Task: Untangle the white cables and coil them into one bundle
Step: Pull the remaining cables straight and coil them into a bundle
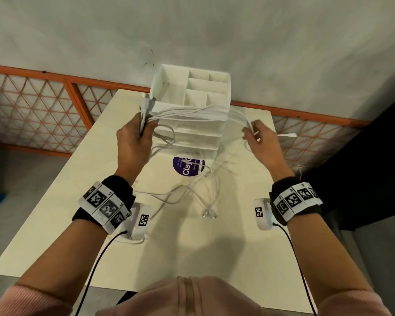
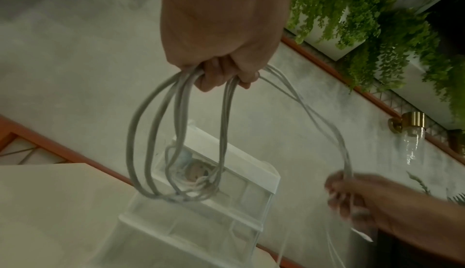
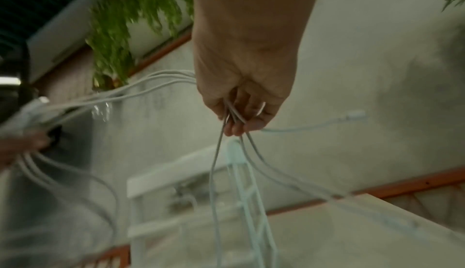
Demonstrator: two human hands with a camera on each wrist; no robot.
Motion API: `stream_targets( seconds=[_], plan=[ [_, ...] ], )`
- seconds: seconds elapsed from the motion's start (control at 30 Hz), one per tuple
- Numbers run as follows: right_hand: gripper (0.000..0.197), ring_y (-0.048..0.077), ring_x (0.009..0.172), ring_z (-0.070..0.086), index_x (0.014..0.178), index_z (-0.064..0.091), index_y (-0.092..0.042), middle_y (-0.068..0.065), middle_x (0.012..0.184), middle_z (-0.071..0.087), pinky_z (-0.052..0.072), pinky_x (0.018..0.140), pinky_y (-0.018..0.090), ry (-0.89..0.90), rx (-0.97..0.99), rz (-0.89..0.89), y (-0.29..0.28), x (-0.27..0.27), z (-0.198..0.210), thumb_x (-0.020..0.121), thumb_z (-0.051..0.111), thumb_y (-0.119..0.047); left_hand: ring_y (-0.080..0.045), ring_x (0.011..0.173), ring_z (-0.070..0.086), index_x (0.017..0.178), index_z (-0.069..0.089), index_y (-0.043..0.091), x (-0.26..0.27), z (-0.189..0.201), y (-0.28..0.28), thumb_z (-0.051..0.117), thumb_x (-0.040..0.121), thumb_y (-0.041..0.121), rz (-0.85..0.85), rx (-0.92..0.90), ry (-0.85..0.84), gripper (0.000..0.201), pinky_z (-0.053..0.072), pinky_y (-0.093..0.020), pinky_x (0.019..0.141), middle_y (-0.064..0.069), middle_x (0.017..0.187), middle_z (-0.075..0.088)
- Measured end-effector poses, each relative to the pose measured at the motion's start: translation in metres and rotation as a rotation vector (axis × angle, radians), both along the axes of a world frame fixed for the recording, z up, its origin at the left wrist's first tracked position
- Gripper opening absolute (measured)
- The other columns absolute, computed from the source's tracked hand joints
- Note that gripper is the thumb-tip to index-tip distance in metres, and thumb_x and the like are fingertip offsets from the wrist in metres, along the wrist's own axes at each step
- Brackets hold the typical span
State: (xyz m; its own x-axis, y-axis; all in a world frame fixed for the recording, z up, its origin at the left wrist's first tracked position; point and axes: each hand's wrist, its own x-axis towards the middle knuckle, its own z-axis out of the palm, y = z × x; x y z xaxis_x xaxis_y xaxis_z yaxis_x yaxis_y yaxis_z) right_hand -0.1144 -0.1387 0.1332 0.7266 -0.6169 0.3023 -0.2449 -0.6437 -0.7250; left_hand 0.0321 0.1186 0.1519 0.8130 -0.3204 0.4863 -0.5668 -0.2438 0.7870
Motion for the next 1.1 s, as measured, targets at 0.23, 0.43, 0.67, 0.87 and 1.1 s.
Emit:
stream_targets(
  seconds=[0.23, 0.43, 0.67, 0.87, 1.1],
  plan=[
    [0.013, 0.036, 0.084, 0.061, 0.084, 0.046, -0.026, 0.004, 0.083, 0.063, 0.050, 0.077, 0.043, 0.402, 0.074, 0.051, 0.019, -0.001, -0.088, 0.085, 0.057, -0.031, -0.006, 0.056, 0.048, 0.090, 0.064, 0.002, -0.007, 0.004, -0.005, 0.056, 0.092, 0.014, -0.049, 0.004, -0.026, 0.014, 0.033, -0.008, 0.051, 0.002, 0.057, 0.050],
    [0.020, 0.036, 0.096, 0.054, 0.094, 0.058, -0.003, 0.014, 0.091, 0.053, 0.044, 0.084, 0.041, 0.455, 0.054, 0.035, 0.034, 0.012, -0.099, 0.091, 0.053, -0.022, -0.005, 0.058, 0.049, 0.094, 0.066, 0.004, -0.017, 0.004, -0.014, 0.055, 0.093, 0.015, -0.076, -0.101, 0.040, 0.016, 0.038, -0.014, 0.056, 0.002, 0.064, 0.057],
    [0.016, 0.037, 0.103, 0.046, 0.099, 0.064, -0.004, 0.020, 0.116, 0.044, 0.020, 0.078, 0.020, 0.423, -0.021, 0.004, 0.031, 0.012, -0.106, 0.087, 0.062, -0.015, 0.001, 0.054, 0.048, 0.095, 0.065, 0.003, -0.020, 0.015, -0.015, 0.052, 0.094, 0.016, -0.063, -0.197, 0.018, 0.019, 0.036, -0.013, 0.055, 0.014, 0.061, 0.051],
    [0.017, 0.039, 0.098, 0.057, 0.099, 0.064, 0.005, 0.028, 0.106, 0.055, 0.039, 0.080, 0.030, 0.258, 0.005, -0.100, 0.020, 0.014, -0.074, 0.090, 0.050, 0.001, -0.009, 0.051, 0.031, 0.089, 0.063, 0.003, -0.018, 0.010, -0.007, 0.051, 0.096, 0.016, -0.070, -0.195, 0.035, 0.020, 0.028, -0.020, 0.048, -0.003, 0.056, 0.045],
    [0.019, 0.039, 0.097, 0.056, 0.093, 0.069, 0.003, 0.027, 0.105, 0.055, 0.039, 0.071, 0.029, 0.383, -0.025, -0.169, -0.002, -0.001, -0.075, 0.091, 0.059, -0.014, -0.007, 0.047, 0.034, 0.087, 0.064, 0.006, -0.019, 0.020, -0.007, 0.052, 0.093, 0.011, -0.060, -0.143, -0.004, 0.014, 0.028, -0.017, 0.047, -0.002, 0.054, 0.045]
  ],
)
